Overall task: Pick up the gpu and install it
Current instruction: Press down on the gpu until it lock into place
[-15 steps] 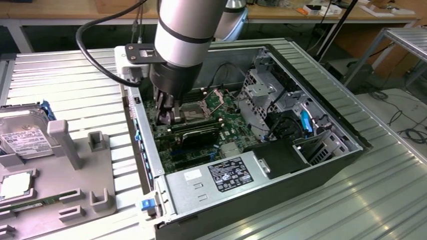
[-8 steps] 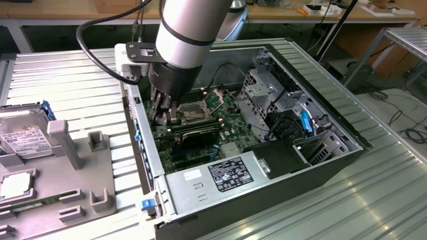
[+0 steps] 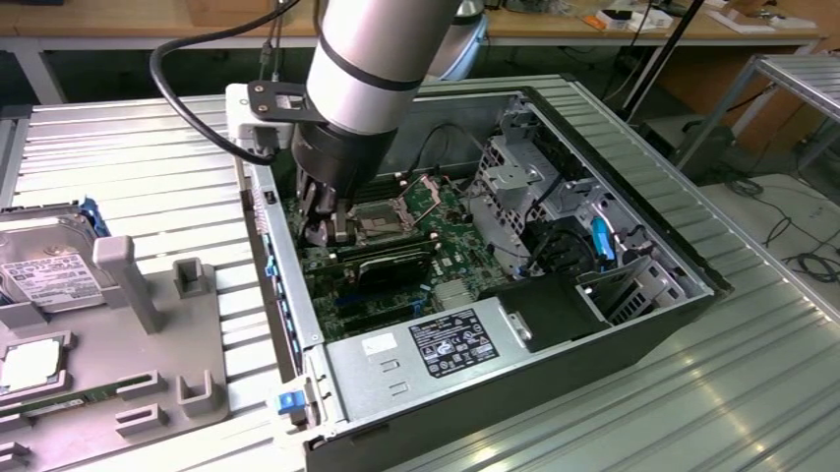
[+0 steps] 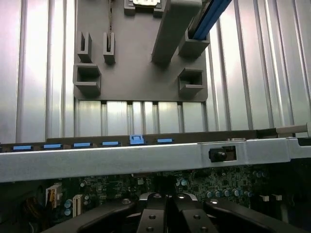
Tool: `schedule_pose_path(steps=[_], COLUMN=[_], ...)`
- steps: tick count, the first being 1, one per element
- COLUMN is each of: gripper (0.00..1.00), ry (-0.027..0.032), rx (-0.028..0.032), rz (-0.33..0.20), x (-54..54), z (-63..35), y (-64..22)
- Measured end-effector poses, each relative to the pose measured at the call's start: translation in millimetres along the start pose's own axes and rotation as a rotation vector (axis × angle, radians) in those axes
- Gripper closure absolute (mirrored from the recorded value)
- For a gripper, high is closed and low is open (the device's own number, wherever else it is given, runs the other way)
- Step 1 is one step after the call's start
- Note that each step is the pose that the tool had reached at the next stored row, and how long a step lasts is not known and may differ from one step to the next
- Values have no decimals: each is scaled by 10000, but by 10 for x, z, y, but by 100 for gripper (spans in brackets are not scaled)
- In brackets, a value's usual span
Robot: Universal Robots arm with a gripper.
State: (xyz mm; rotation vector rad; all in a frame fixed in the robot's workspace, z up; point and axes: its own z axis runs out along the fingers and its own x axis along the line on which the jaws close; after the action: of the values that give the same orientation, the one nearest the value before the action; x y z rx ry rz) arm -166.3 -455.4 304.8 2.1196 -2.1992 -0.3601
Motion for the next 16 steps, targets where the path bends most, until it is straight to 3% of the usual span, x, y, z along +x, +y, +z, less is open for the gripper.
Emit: schedule_pose_path(steps=[1, 2, 4, 5, 9, 10, 11, 12, 14, 15, 16], gripper=[89, 89, 89, 89, 89, 89, 89, 89, 89, 89, 89], ry=[0, 5, 70, 111, 169, 170, 129, -167, -376, -570, -668], rx=[-16, -73, -289, -364, -451, -451, -451, -447, -450, -465, -459], rz=[2, 7, 50, 70, 92, 95, 104, 145, 183, 195, 200], x=[1, 2, 2, 2, 2, 2, 2, 4, 4, 0, 1], z=[0, 0, 0, 0, -1, -1, 2, 7, 9, 11, 12], y=[0, -1, 0, 2, 1, 0, -1, -3, -2, 0, 1])
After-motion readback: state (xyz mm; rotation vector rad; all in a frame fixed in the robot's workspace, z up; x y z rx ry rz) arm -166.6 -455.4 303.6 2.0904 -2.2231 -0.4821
